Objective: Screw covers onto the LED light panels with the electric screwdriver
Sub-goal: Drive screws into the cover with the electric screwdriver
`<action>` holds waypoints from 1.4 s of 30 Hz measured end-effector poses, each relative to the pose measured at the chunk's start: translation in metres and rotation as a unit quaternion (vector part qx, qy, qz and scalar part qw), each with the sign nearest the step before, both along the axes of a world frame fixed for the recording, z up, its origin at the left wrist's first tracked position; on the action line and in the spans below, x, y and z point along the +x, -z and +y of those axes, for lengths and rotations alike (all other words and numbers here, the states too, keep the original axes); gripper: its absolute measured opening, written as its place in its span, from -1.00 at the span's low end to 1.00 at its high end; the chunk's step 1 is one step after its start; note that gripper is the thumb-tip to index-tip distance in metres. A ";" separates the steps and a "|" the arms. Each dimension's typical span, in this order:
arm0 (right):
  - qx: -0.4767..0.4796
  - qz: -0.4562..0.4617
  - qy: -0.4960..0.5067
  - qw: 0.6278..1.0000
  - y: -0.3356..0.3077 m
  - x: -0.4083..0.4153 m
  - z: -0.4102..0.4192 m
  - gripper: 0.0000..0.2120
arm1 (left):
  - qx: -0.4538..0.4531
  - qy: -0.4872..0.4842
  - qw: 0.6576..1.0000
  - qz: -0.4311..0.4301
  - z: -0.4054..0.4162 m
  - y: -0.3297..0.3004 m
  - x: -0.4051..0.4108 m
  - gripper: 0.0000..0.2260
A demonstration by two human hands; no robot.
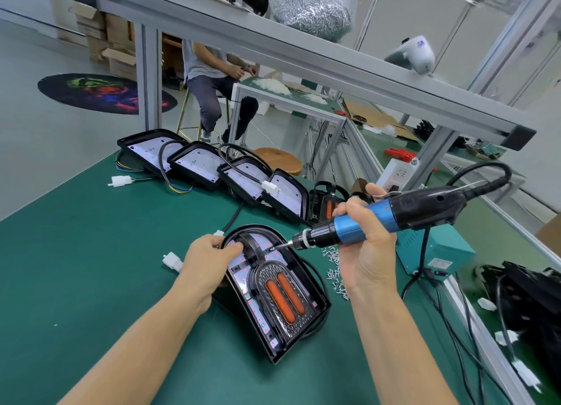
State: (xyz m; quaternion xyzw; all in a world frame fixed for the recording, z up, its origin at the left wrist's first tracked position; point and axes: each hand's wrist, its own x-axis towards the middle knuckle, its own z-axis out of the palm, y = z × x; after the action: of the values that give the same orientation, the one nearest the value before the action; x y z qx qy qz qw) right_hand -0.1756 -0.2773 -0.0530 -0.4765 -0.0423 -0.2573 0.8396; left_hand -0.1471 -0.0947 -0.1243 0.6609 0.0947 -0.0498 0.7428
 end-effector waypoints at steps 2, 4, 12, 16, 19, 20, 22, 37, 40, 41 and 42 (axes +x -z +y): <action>-0.001 0.001 0.001 1.000 0.000 0.000 0.001 -0.62 | -0.001 -0.001 1.000 0.002 -0.001 0.001 0.000 -0.92; -0.007 0.001 0.002 1.000 0.000 0.001 0.002 -0.62 | 0.000 -0.003 1.000 0.001 -0.001 0.002 0.001 -0.94; -0.066 -0.016 -0.021 0.997 0.001 0.003 0.006 -0.62 | -0.025 0.007 0.999 0.029 -0.005 0.008 0.004 -0.85; -0.064 -0.023 -0.040 0.997 -0.002 0.009 0.008 -0.57 | -0.054 0.007 0.998 0.036 -0.004 0.010 0.002 -0.88; -0.051 -0.026 -0.038 0.998 -0.002 0.012 0.009 -0.60 | -0.063 0.008 0.997 0.036 -0.004 0.011 0.001 -0.82; -0.050 -0.023 -0.034 0.998 0.000 0.013 0.009 -0.61 | -0.064 0.006 0.997 0.040 -0.003 0.012 0.001 -0.78; -0.051 -0.015 -0.027 0.998 0.003 0.013 0.010 -0.62 | -0.062 -0.002 0.997 0.048 -0.003 0.014 0.001 -0.74; -0.131 -0.040 -0.092 0.986 0.004 0.011 0.010 -0.62 | -0.079 -0.019 0.995 0.050 -0.007 0.016 0.004 -0.74; -0.144 -0.045 -0.096 0.984 0.004 0.011 0.008 -0.61 | -0.078 -0.015 0.995 0.054 -0.007 0.017 0.004 -0.74; -0.141 -0.046 -0.094 0.984 0.004 0.011 0.008 -0.62 | -0.078 -0.013 0.995 0.055 -0.007 0.017 0.004 -0.74; -0.135 -0.046 -0.089 0.986 0.005 0.011 0.008 -0.63 | -0.079 -0.013 0.995 0.057 -0.008 0.016 0.004 -0.74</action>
State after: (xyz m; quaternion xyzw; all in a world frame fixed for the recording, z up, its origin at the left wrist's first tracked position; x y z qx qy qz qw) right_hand -0.1645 -0.2694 -0.0576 -0.5676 -0.1576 -0.1950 0.7842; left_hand -0.1428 -0.1024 -0.1408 0.5948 0.1412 -0.0850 0.7868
